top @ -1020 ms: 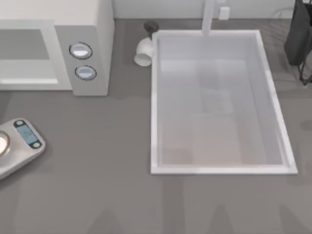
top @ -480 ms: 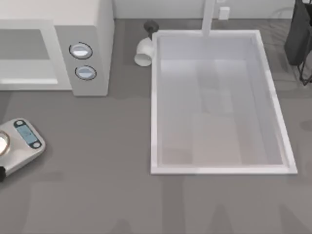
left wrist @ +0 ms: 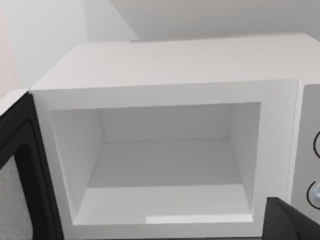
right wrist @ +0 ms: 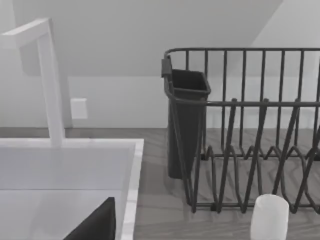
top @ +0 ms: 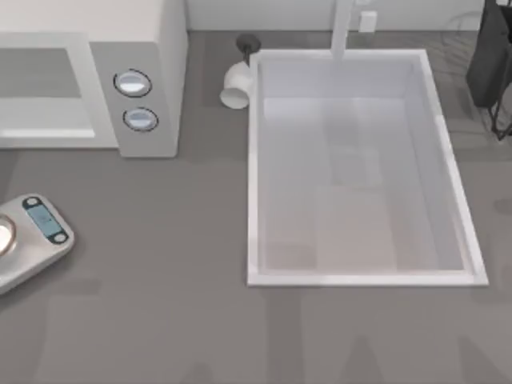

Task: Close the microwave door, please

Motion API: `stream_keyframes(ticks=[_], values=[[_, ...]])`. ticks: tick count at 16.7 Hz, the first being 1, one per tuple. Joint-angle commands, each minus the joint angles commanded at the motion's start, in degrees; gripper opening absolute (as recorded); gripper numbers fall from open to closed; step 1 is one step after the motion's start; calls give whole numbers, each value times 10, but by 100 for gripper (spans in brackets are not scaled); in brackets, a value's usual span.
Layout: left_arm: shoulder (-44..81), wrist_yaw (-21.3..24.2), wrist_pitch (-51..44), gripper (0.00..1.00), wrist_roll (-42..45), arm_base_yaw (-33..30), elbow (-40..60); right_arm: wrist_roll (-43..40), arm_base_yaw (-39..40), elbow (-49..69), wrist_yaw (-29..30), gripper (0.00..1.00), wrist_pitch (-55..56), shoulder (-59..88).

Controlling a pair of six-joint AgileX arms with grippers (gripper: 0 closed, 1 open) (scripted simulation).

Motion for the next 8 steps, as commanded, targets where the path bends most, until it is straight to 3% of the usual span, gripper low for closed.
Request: stream_keyframes(ticks=[3,8], values=[[91,47,-39,0,73,87,81,0,0,0,0,100,0,0],[352,155,-129,0,231,289,269,0,0,0,0,100,0,0]])
